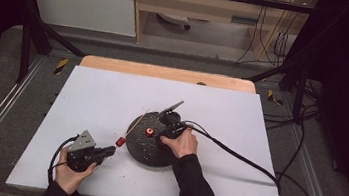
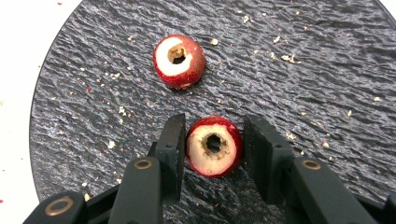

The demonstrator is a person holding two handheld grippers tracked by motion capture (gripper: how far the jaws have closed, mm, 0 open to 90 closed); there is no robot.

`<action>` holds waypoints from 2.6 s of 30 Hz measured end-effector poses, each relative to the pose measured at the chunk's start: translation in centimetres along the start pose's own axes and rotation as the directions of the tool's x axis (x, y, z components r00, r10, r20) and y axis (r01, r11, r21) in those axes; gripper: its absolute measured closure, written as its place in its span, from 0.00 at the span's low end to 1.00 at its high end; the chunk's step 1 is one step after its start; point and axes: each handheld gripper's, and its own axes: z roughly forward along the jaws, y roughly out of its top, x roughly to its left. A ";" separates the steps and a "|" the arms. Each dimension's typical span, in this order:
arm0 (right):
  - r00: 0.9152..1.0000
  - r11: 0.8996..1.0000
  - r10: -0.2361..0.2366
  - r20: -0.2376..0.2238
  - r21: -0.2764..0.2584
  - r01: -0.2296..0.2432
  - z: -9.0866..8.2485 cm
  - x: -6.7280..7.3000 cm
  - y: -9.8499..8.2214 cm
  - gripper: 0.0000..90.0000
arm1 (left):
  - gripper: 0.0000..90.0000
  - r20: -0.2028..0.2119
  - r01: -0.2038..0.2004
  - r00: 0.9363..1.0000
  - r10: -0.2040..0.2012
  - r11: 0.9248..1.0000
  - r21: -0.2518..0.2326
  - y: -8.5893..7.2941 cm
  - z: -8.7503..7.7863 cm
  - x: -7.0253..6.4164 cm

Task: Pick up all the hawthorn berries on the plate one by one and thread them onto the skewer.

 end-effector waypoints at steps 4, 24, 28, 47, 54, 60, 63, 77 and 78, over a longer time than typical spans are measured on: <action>1.000 1.000 -0.007 -0.014 -0.018 0.007 -0.5 0.1 0.0 0.68 | 0.98 0.000 0.000 1.000 0.000 1.000 0.000 0.0 0.0 0.0; 0.997 0.985 -0.023 -0.080 -0.172 0.009 -3.7 0.2 -1.0 0.68 | 0.98 0.003 -0.004 1.000 0.004 1.000 -0.007 0.1 -0.1 -0.3; 0.995 0.979 -0.019 -0.097 -0.203 -0.001 -3.9 -0.1 -1.6 0.68 | 0.98 0.003 -0.008 1.000 0.008 1.000 -0.008 0.1 -0.1 -0.4; 0.967 0.850 0.028 -0.253 -0.503 -0.155 -4.3 -0.8 -6.1 0.68 | 0.98 0.009 -0.017 1.000 0.017 1.000 -0.016 0.2 0.0 -0.9; 0.949 0.778 0.051 -0.311 -0.583 -0.233 -3.6 -0.7 -7.6 0.68 | 0.98 0.014 -0.020 1.000 0.020 1.000 -0.016 0.2 0.1 -1.1; 0.933 0.716 0.061 -0.355 -0.635 -0.288 -3.2 -0.5 -8.3 0.68 | 0.98 0.017 -0.022 1.000 0.022 1.000 -0.016 0.3 0.2 -1.3; 0.929 0.693 0.066 -0.363 -0.654 -0.305 -2.9 -0.4 -8.7 0.68 | 0.98 0.018 -0.022 1.000 0.022 1.000 -0.015 0.3 0.2 -1.4; 0.914 0.572 0.065 -0.400 -0.735 -0.363 -2.9 -0.1 -9.1 0.68 | 0.98 0.023 -0.027 0.999 0.027 0.999 -0.023 0.3 0.3 -1.7; 0.911 0.565 0.062 -0.409 -0.738 -0.370 -2.9 -0.1 -9.0 0.68 | 0.98 0.023 -0.027 0.999 0.028 0.999 -0.023 0.3 0.3 -1.7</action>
